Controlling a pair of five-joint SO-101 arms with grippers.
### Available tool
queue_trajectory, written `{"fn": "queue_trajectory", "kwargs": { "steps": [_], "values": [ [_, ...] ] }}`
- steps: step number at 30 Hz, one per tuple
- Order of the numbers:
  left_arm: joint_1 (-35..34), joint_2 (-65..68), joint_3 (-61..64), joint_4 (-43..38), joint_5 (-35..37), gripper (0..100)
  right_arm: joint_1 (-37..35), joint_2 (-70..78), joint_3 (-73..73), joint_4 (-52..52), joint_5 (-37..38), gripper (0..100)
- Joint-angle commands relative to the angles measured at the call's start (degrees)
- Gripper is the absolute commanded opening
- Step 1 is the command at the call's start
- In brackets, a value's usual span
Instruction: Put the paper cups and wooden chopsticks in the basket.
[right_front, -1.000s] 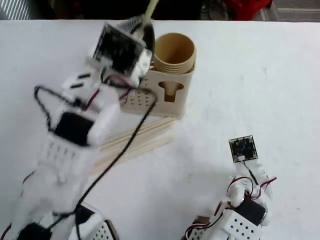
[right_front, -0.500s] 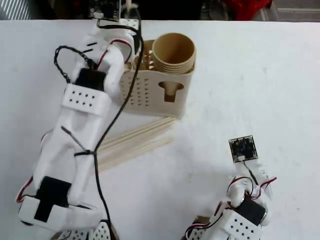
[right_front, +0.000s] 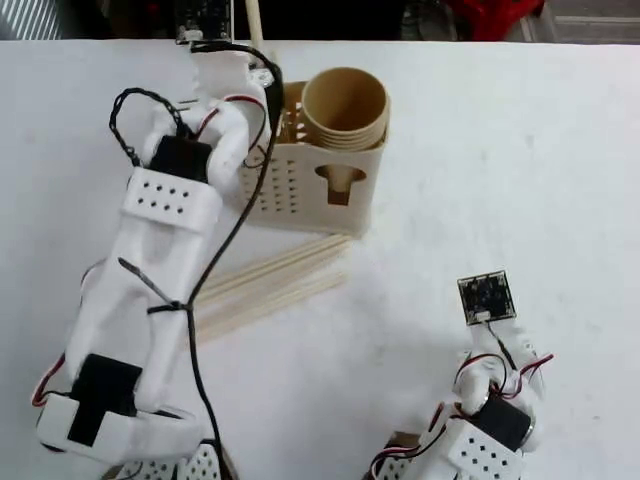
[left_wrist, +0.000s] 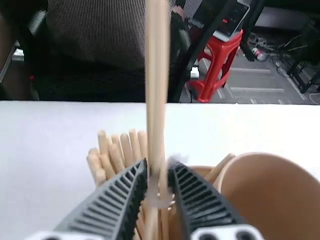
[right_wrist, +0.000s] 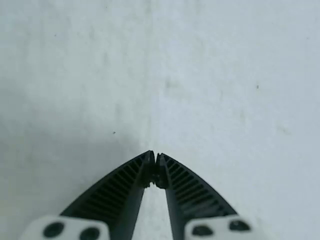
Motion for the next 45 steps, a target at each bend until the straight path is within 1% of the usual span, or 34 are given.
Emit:
{"fn": "queue_trajectory", "kwargs": {
  "steps": [1, 6, 8, 9, 11, 15, 18, 20, 22, 23, 25, 29, 31, 32, 36, 42, 45],
  "values": [
    [-0.6, -4.1, -5.6, 3.8, 0.4, 10, 0.0, -0.2, 0.5, -0.8, 0.1, 1.7],
    [-0.6, -8.7, -10.0, 8.2, 0.2, 10, 0.0, -0.2, 0.5, -0.8, 0.1, 1.7],
    [-0.3, -11.4, -11.7, 12.0, -0.2, 10, 0.0, -0.2, 0.5, -0.8, 0.1, 1.7],
    [0.0, -12.9, -12.4, 14.9, -1.8, 10, 0.0, -0.2, 0.5, -0.8, 0.1, 1.7],
    [1.5, -16.0, -12.8, 21.6, -8.3, 10, 0.0, -0.2, 0.5, -0.8, 0.1, 1.7],
    [6.5, -20.4, -12.4, 37.1, -27.0, 10, 0.1, -0.1, 0.5, -0.8, 0.1, 1.7],
    [11.7, -21.8, -9.8, 45.6, -33.8, 8, 0.1, -0.1, 0.5, -0.8, 0.1, 1.7],
    [15.3, -21.8, -5.1, 48.5, -36.3, 5, 0.1, -0.1, 0.5, -0.8, 0.1, 1.7],
    [18.1, -21.8, 2.9, 47.6, -38.2, 2, 0.0, -0.1, 0.5, -0.8, 0.1, 1.7],
    [18.9, -21.9, 7.3, 45.4, -38.2, 2, 0.0, -0.1, 0.5, -0.8, 0.1, 1.7],
    [20.0, -21.8, 16.8, 39.0, -38.0, 4, 0.0, -0.1, 0.5, -0.8, 0.1, 1.7],
    [21.2, -21.7, 34.8, 21.7, -38.7, 11, 0.0, -0.1, 0.5, -0.8, 0.1, 1.7],
    [21.1, -21.7, 39.6, 16.3, -41.5, 11, 0.0, -0.1, 0.5, -0.8, 0.1, 1.7],
    [21.1, -21.5, 41.1, 15.0, -42.7, 11, 0.0, -0.1, 0.5, -0.8, 0.1, 1.7],
    [21.1, -14.5, 41.8, 14.2, -43.3, 11, 0.0, -0.6, 0.5, -0.8, 0.1, 1.8],
    [21.1, 1.8, 33.2, 14.5, -43.6, 11, 0.0, -0.6, 0.5, -0.8, 0.1, 1.8],
    [21.0, 7.4, 30.2, 14.6, -43.7, 11, 0.0, -0.6, 0.5, -0.8, 0.1, 1.8]
  ]
}}
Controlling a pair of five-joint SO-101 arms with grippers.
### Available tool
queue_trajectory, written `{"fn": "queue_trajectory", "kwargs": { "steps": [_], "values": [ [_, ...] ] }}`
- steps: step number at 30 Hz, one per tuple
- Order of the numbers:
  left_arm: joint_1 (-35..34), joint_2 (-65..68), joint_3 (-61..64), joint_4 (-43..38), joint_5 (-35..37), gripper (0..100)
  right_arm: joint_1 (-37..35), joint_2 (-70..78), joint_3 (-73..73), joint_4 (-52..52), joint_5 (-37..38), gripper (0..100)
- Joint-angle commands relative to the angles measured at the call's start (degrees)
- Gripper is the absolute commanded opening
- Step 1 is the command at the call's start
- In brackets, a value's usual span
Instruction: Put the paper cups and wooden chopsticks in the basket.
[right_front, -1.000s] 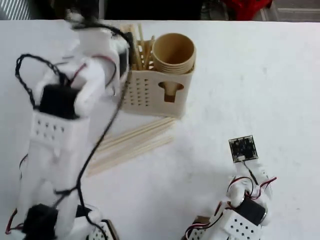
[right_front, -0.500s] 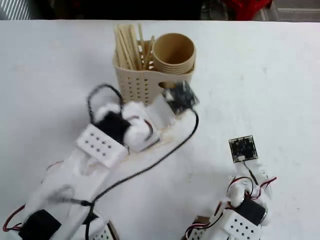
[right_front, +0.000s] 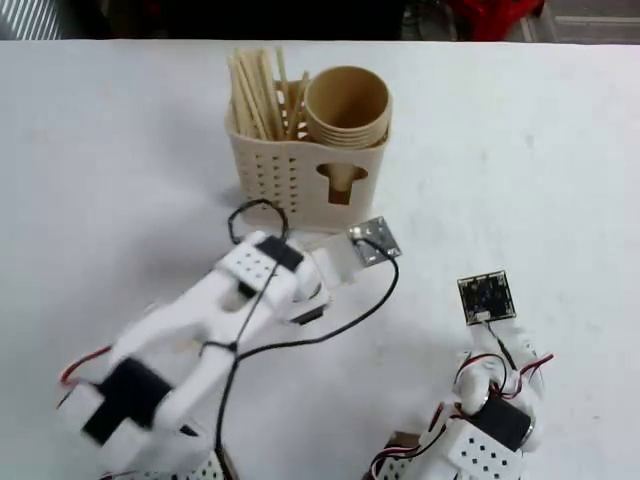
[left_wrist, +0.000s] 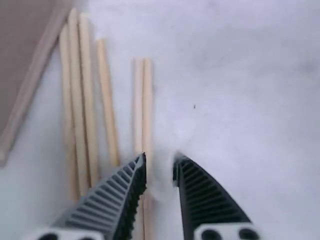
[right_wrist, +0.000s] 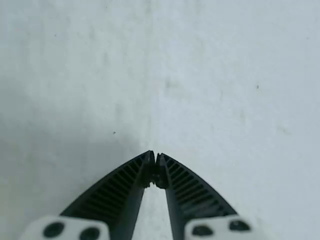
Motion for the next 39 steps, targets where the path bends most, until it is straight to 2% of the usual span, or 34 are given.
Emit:
{"fn": "queue_trajectory", "kwargs": {
  "steps": [1, 10, 18, 23, 31, 35, 39],
  "values": [
    [0.5, 7.5, -6.4, -0.4, -0.6, 11, 0.0, -0.6, 0.5, -0.8, 0.1, 1.8],
    [-2.9, 13.1, -11.3, 2.5, 2.9, 11, 0.0, -0.6, 0.5, 0.0, 0.4, 1.8],
    [-3.0, 18.0, -15.6, 6.2, 3.5, 11, 0.0, -0.6, 0.5, 0.0, 0.4, 1.8],
    [-2.7, 18.1, -15.6, 6.4, 3.2, 2, 0.0, -0.6, 0.5, 0.0, 0.4, 1.8],
    [-2.7, 18.0, -15.6, 6.3, 3.4, 2, 0.0, -0.6, 0.5, 0.0, 0.4, 1.8],
    [-2.9, 15.5, -16.3, 7.1, 3.4, 2, 0.0, -0.6, 0.5, 0.0, 0.4, 1.8],
    [-3.1, 6.1, -17.3, 12.2, 3.4, 2, 0.0, -0.6, 0.5, 0.0, 0.4, 1.8]
  ]
}}
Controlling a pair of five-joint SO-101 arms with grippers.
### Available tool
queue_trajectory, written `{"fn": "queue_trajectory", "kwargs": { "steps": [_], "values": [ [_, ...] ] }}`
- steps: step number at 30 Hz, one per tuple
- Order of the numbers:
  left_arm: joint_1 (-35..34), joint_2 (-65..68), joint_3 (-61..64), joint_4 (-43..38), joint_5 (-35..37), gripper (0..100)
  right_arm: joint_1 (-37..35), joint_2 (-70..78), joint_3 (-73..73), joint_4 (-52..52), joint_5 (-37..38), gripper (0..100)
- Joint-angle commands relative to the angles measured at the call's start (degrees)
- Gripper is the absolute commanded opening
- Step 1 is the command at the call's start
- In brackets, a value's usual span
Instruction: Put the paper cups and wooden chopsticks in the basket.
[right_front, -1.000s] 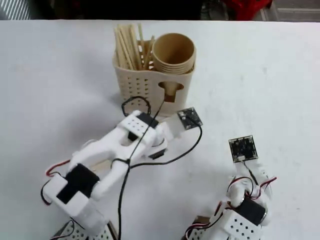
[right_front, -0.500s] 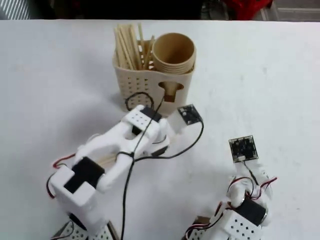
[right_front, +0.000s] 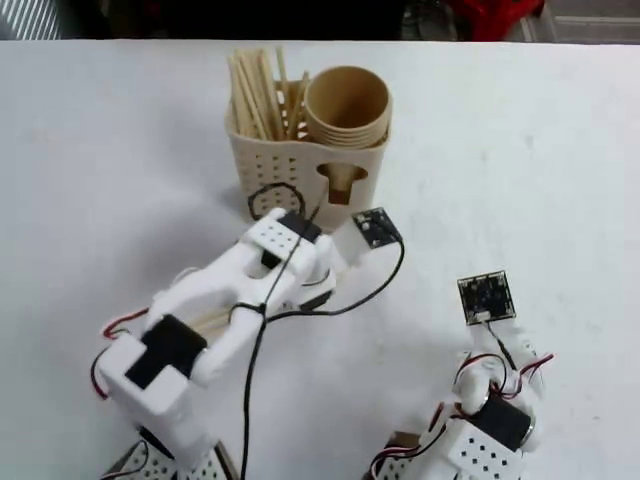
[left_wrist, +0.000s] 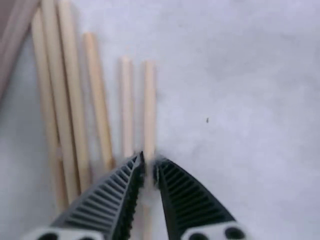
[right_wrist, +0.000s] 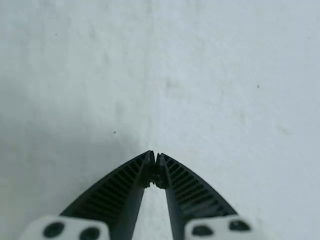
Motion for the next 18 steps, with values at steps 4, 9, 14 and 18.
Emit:
{"fn": "queue_trajectory", "kwargs": {
  "steps": [4, 9, 14, 18],
  "values": [
    [-0.8, -22.1, -5.1, 9.8, 0.9, 2, 0.0, -0.6, 0.5, -0.1, 0.4, 1.8],
    [-1.5, -35.4, -15.7, 17.8, 0.9, 2, 0.0, -0.6, 0.5, -0.1, 0.4, 1.8],
    [-1.5, -39.0, -30.0, 25.6, 1.0, 2, 0.0, -0.6, 0.5, -0.2, 0.4, 1.8],
    [-2.9, -39.0, -38.0, 23.0, 2.9, 2, 0.0, -0.6, 0.5, -0.2, 0.4, 1.8]
  ]
}}
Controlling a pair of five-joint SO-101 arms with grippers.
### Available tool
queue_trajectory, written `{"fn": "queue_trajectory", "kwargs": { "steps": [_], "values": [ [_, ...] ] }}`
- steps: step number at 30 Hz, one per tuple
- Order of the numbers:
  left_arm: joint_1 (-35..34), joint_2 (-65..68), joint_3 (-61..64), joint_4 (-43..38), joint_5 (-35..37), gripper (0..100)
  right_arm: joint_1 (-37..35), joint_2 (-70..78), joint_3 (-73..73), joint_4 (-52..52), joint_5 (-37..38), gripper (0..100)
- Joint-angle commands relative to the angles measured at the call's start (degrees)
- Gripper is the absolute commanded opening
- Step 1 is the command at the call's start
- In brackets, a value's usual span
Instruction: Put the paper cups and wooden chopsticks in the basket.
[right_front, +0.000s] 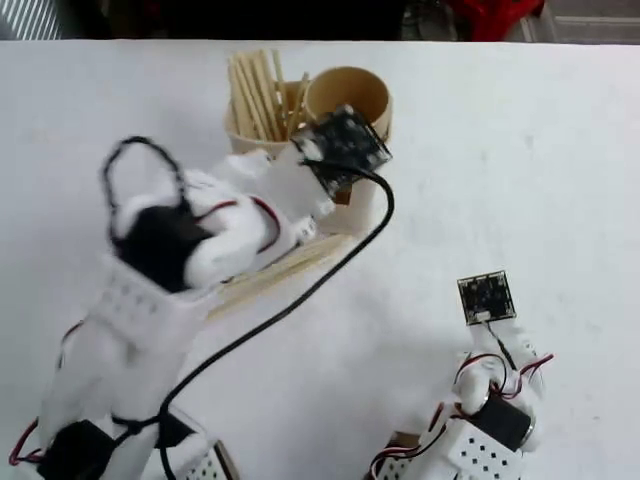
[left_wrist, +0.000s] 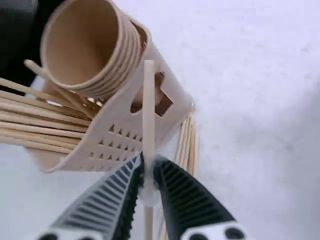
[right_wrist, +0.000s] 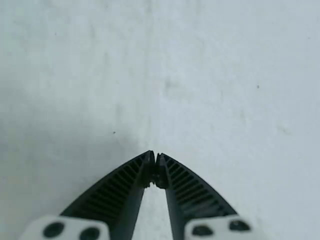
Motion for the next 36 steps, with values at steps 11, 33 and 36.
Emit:
{"fn": "queue_trajectory", "kwargs": {
  "steps": [11, 33, 36],
  "values": [
    [-4.3, 1.0, -10.2, -41.5, 7.7, 2, 0.0, -0.6, 0.5, -0.2, 0.4, 1.8],
    [-19.9, 15.2, -10.2, -46.9, 39.0, 2, 0.0, -0.6, 0.5, -0.2, 0.4, 1.8],
    [-19.6, 15.2, -10.3, -44.8, 39.0, 2, 0.0, -0.6, 0.5, -0.2, 0.4, 1.8]
  ]
}}
